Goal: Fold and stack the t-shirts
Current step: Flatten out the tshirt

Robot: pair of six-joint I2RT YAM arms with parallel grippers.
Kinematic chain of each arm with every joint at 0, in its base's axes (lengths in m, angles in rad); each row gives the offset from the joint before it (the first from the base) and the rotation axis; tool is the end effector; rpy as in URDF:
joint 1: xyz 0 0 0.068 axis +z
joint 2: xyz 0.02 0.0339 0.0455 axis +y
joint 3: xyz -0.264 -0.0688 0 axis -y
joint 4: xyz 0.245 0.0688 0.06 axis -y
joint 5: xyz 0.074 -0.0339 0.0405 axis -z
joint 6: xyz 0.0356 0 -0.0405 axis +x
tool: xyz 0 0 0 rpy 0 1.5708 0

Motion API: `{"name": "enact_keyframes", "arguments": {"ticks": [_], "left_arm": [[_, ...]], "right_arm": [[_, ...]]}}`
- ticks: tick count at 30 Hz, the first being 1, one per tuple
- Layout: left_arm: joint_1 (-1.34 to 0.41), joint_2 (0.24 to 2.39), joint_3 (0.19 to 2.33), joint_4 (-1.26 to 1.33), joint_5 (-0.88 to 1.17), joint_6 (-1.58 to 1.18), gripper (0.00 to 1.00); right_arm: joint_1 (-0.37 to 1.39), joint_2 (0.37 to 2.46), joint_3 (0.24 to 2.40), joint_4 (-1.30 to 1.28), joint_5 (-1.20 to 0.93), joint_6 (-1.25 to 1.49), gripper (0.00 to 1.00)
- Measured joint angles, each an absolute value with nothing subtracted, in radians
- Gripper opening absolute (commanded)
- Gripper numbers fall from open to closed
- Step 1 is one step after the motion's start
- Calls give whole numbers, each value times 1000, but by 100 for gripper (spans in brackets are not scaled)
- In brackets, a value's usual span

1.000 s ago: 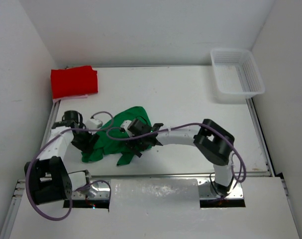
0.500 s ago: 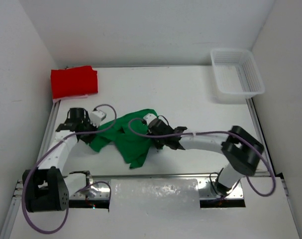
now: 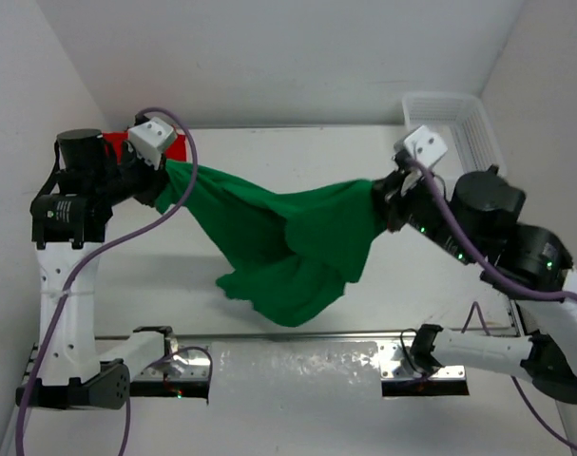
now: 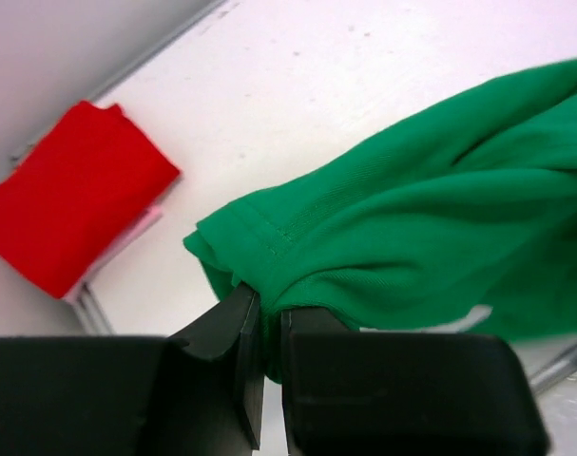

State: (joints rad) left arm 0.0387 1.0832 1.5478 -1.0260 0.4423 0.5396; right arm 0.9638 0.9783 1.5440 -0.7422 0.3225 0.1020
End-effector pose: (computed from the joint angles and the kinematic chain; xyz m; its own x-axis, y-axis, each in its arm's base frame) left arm 0.1788 -0.0083 0.4536 -0.2883 0.4535 -0.8433 0.5539 0.7974 0.2394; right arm 0.0967 0.1195 0.4956 -0.1608 -0.0623 -0.9850 -0.5877 0.8078 0.0449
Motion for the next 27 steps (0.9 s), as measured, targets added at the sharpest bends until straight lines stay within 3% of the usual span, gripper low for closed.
{"name": "enact_keyframes", "arguments": {"ticks": [3, 6, 7, 9, 10, 11, 12, 13, 16, 18, 21, 24, 26, 27], "left_arm": [[39, 1113, 1546, -1043, 470, 499, 0], [39, 1161, 1501, -1032, 489, 465, 0], [39, 1183, 1482, -1024, 490, 459, 0], [39, 1251, 1436, -974, 472, 442, 0], [38, 1293, 1413, -949, 457, 439, 0], [38, 1338, 1391, -920, 435, 438, 1], [38, 1385, 1377, -895, 414, 439, 7], [38, 1443, 1373, -869, 393, 441, 35], [37, 1627, 1388, -785, 329, 451, 64], [37, 1738, 1407, -749, 292, 445, 67], [37, 1773, 1371, -712, 238, 466, 80], [37, 1655, 1293, -688, 196, 503, 80], [37, 1543, 1256, -676, 180, 543, 70], [37, 1481, 1240, -672, 173, 564, 46]], "right_arm": [[883, 1108, 1763, -811, 376, 23, 0], [631, 1331, 1964, -833, 270, -24, 0], [551, 1415, 2004, -832, 238, -32, 4], [454, 1612, 2076, -833, 168, -39, 27], [416, 1721, 2127, -833, 125, -34, 63], [389, 1836, 2178, -828, 86, -16, 74], [361, 1956, 2234, -823, 49, 4, 86], [333, 2082, 2289, -811, 13, 40, 99], [244, 2368, 2349, -764, -67, 177, 99], [186, 2458, 2306, -775, -86, 241, 99], [127, 2449, 2156, -797, -41, 220, 99], [166, 2241, 1865, -743, 67, 117, 99], [283, 2001, 1645, -697, 113, 50, 96], [373, 1863, 1541, -654, 129, 17, 57]]}}
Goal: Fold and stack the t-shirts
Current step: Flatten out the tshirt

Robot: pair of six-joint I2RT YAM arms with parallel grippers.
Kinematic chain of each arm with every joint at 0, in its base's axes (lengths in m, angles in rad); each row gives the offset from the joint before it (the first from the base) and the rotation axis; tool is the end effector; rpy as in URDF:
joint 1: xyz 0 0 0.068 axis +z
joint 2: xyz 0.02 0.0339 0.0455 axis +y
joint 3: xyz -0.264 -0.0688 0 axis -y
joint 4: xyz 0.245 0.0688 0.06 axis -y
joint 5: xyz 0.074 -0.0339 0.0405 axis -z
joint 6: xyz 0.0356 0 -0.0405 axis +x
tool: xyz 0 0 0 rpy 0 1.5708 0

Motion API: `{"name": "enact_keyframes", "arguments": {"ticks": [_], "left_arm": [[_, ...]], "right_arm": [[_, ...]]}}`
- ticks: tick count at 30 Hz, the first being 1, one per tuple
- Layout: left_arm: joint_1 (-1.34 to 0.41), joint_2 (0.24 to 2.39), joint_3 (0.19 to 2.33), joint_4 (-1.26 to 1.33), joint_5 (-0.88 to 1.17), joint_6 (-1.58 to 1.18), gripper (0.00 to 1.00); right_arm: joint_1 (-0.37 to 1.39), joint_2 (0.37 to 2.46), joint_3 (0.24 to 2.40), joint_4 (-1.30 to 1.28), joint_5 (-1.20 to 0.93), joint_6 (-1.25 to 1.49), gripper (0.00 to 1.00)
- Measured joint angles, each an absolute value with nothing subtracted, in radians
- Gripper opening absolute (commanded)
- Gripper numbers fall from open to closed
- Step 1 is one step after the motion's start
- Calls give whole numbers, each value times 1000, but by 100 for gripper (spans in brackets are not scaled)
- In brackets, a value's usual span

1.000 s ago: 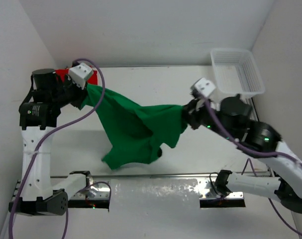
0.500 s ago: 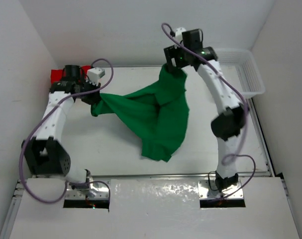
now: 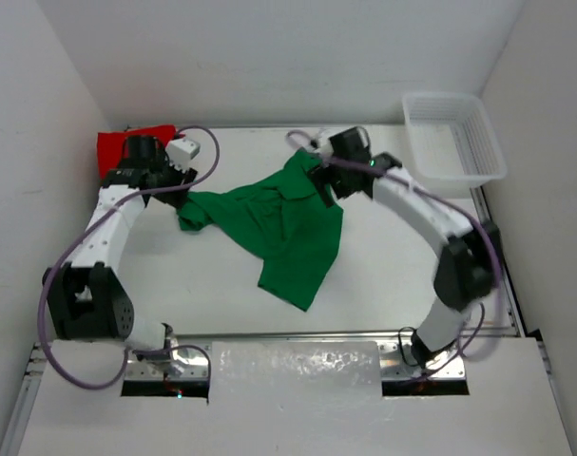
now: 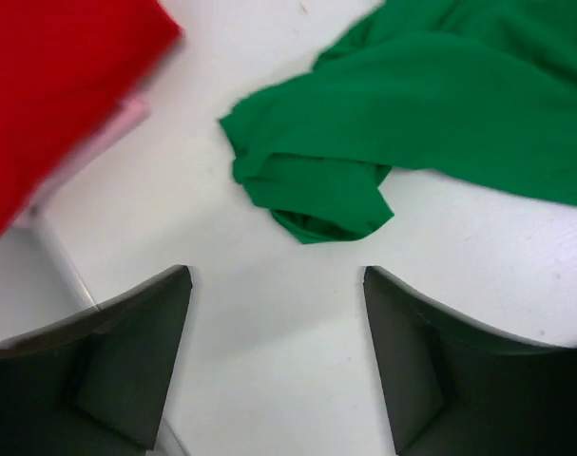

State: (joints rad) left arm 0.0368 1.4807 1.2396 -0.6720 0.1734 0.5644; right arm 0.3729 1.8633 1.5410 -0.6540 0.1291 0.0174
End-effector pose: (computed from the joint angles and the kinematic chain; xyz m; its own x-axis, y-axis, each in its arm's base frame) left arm 0.3152 0.0055 0.2899 -0.6312 0.5040 -0.5895 0.4815 0.8505 0.2116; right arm 0.3823 0.1446 0.2550 -0.7765 -0.2852 -0.5619 -0.2807 0.9549 -0.0969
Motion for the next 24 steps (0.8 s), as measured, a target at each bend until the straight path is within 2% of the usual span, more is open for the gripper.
{"name": "enact_keyframes", "arguments": {"ticks": [1, 2, 3, 4, 5, 6, 7, 8, 9, 11, 14, 19, 22, 23, 24], "left_arm": [[37, 1438, 1225, -664, 168, 576, 34], [37, 1403, 1209, -656, 157, 596, 16], [36, 1383, 1191, -646, 142, 609, 15], [36, 1378, 1172, -631, 127, 625, 16], [34, 1386, 1156, -622, 111, 635, 21], [34, 1412, 1143, -615, 95, 636, 36], [34, 1454, 1137, -609, 81, 635, 43], [34, 1497, 1135, -603, 76, 628, 56], [34, 1544, 1135, -595, 70, 612, 60], [38, 1625, 1139, -573, 72, 566, 62], [55, 1722, 1192, -561, 90, 497, 62], [80, 1852, 1317, -501, 97, 434, 61], [82, 1874, 1319, -482, 81, 419, 57], [82, 1880, 1319, -480, 80, 417, 50], [82, 1887, 1319, -481, 81, 415, 47]], "right_arm": [[467, 1736, 1449, -597, 133, -19, 15], [566, 1638, 1385, -553, 118, -43, 0], [665, 1559, 1324, -501, 102, -55, 2], [728, 1510, 1273, -457, 87, -57, 24], [770, 1477, 1227, -428, 74, -53, 41], [791, 1465, 1184, -405, 69, -51, 59], [801, 1468, 1142, -384, 70, -49, 68], [810, 1495, 1099, -362, 76, -52, 73], [817, 1525, 1059, -348, 80, -54, 74], [841, 1579, 966, -326, 81, -56, 76], [896, 1623, 877, -323, 71, -55, 75], [958, 1659, 865, -280, 63, -48, 76], [971, 1701, 865, -245, 68, -30, 75], [971, 1710, 871, -241, 67, -26, 73], [971, 1711, 873, -232, 70, -20, 72]]}}
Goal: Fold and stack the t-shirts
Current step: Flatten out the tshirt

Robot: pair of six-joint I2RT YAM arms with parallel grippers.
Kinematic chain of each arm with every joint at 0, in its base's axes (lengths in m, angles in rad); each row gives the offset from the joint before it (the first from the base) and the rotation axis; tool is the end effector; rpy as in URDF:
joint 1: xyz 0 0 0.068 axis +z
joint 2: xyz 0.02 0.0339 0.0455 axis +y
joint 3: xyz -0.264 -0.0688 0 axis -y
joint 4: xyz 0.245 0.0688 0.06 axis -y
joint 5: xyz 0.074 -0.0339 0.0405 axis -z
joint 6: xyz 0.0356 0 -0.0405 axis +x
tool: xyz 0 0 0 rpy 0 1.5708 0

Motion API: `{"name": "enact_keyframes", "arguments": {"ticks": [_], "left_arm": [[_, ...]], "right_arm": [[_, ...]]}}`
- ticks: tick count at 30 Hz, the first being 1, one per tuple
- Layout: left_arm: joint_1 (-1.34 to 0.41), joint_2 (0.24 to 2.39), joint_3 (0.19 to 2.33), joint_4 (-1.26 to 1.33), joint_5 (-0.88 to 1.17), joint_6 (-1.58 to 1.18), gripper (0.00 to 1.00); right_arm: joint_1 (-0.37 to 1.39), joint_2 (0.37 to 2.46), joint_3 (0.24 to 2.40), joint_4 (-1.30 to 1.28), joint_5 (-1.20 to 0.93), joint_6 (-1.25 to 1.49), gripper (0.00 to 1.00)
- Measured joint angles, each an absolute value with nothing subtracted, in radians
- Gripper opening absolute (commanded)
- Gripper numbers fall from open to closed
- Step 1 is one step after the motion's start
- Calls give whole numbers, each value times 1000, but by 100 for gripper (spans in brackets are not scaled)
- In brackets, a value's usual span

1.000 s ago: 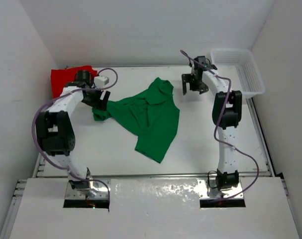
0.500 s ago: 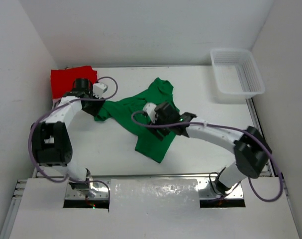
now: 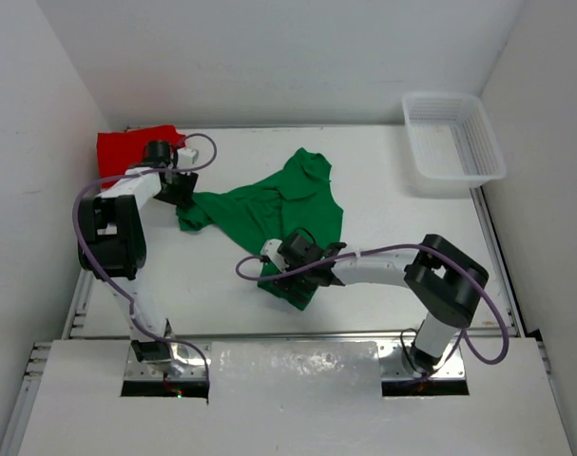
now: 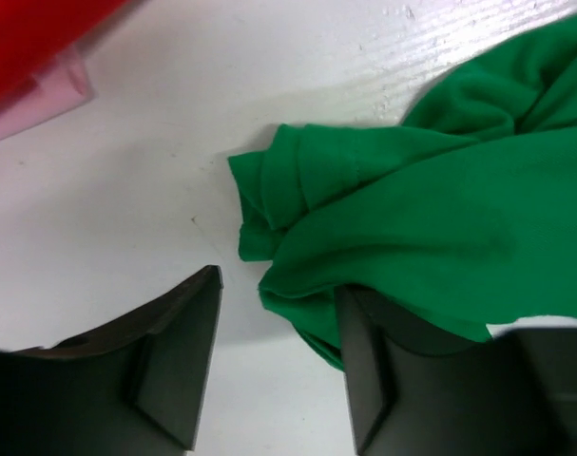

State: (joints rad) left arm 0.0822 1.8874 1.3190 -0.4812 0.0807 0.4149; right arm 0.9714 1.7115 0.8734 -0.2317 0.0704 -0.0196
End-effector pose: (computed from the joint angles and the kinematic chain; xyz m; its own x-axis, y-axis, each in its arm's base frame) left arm 0.3944 0.0296 0.1881 -0.8078 0.3366 -0.4838 0.3101 0.9408 0.1367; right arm 0.1815 0.2612 0.1368 -0.4790 -0.7356 -0.4790 -0.8141 0.5763 -0.0711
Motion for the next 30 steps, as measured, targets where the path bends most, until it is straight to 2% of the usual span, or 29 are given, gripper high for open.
{"name": "enact_keyframes", "arguments": {"ticks": [2, 3, 6, 7, 8, 9, 10, 11, 12, 19, 24, 30], "left_arm": [[82, 1901, 1319, -487, 82, 415, 40], [82, 1906, 1317, -491, 83, 414, 39], [82, 1906, 1298, -500, 96, 419, 38], [82, 1905, 1290, -503, 99, 420, 37], [82, 1903, 1280, -508, 103, 421, 30], [82, 1902, 1274, -516, 107, 419, 26], [82, 1902, 1269, -523, 112, 421, 15], [82, 1902, 1267, -528, 115, 418, 4], [82, 1902, 1267, -531, 117, 417, 0], [82, 1852, 1267, -554, 60, 426, 0], [82, 1648, 1312, -619, 9, 480, 0], [80, 1318, 1509, -687, 52, 601, 0]], "right_arm": [[971, 1722, 879, -230, 71, 4, 66], [972, 1725, 882, -227, 72, 14, 57], [981, 1736, 889, -221, 76, 43, 39], [985, 1737, 889, -218, 80, 49, 25], [987, 1738, 889, -212, 88, 58, 17], [989, 1740, 889, -207, 101, 62, 9], [989, 1740, 888, -203, 112, 66, 0], [989, 1740, 885, -199, 125, 70, 0], [989, 1740, 883, -196, 131, 77, 0], [966, 1657, 844, -305, 272, 106, 0], [852, 1323, 863, -424, 379, 144, 0], [781, 973, 1142, -580, 561, 118, 0]]}}
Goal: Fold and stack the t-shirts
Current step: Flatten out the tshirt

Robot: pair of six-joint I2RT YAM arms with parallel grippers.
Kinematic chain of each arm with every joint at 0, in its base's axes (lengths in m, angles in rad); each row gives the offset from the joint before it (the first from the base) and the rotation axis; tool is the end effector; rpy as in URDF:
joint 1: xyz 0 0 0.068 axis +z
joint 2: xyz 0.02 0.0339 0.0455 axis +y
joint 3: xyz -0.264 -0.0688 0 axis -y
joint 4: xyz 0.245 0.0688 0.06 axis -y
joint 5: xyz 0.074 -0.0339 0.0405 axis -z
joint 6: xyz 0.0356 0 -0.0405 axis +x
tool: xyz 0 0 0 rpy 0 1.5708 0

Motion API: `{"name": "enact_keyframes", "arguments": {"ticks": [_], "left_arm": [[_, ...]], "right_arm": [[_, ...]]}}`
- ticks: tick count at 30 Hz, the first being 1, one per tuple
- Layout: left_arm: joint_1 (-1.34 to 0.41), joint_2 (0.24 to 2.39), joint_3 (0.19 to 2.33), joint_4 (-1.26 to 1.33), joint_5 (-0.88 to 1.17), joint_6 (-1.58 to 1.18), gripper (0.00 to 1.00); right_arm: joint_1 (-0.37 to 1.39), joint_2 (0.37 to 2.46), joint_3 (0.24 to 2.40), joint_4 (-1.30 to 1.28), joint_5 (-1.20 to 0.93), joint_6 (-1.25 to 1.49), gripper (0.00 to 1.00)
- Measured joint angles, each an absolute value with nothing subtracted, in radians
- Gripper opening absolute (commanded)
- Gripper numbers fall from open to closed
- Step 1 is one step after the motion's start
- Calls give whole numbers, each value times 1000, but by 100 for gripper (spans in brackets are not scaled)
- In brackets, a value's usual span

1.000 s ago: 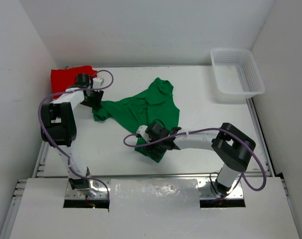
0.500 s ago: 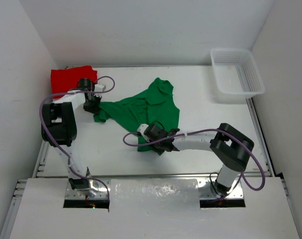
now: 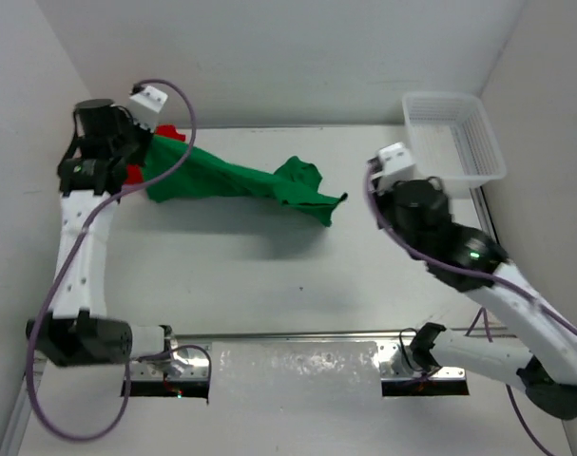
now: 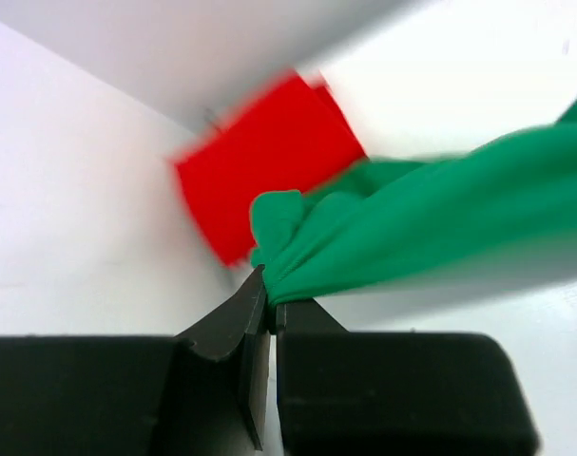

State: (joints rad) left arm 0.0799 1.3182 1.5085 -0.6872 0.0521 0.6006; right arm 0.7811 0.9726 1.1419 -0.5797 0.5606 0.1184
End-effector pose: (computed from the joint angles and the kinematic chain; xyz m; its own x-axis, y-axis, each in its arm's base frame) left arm 0.2788 0.0205 0.4222 -0.4113 0.5332 -0.7393 0.2404 0.8458 0.4763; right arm 0.1541 0.1261 0.3905 -0.3109 -0.1673 -0.9356 -0.2149 0.9713 -0.1023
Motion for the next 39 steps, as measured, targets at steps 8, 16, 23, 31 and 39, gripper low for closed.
{"name": "enact_keyframes", "arguments": {"ticks": [8, 16, 23, 31, 39], "left_arm": [[80, 1119, 1832, -920, 118, 687, 0], [80, 996, 1680, -1076, 251, 690, 0], [73, 1092, 1674, -1071, 340, 598, 0], [-266, 1442, 1851, -921, 151, 470, 0], [-657, 2004, 2459, -895, -30, 476, 0]], "right_arm": [[781, 897, 1676, -751, 608, -30, 0], [807, 1075, 1323, -614, 278, -47, 28], [793, 1286, 1015, -463, 38, 58, 40], [633, 1266, 997, -327, -27, 215, 39], [307, 1088, 955, -511, 218, 355, 43]]}}
